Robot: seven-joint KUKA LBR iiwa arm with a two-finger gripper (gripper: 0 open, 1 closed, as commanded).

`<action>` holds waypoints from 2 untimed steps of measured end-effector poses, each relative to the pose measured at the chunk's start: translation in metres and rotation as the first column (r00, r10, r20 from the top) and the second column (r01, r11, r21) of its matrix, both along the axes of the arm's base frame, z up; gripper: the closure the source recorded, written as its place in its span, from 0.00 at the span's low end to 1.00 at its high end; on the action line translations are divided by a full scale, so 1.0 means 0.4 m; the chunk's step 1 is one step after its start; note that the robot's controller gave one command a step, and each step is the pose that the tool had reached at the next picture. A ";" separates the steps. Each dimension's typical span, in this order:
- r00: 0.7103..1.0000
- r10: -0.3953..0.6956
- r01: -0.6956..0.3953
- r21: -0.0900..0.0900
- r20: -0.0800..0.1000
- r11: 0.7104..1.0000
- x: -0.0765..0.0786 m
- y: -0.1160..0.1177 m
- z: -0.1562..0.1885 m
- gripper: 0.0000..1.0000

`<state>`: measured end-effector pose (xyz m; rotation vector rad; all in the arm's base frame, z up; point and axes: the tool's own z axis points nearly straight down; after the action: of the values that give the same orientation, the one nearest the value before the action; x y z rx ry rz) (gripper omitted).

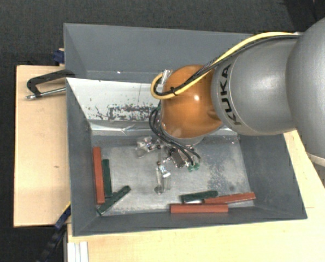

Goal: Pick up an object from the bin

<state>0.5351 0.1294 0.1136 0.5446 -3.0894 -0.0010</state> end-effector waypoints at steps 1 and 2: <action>1.000 0.025 -0.025 0.002 0.005 1.000 -0.019 0.018 -0.028 0.00; 0.979 -0.204 0.204 0.001 0.003 0.979 -0.050 0.058 -0.037 0.00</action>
Offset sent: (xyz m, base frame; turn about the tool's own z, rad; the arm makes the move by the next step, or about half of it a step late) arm -0.0448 0.0553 -0.0205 -0.1296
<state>0.5152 0.1525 0.0987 0.2256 -3.1326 -0.0015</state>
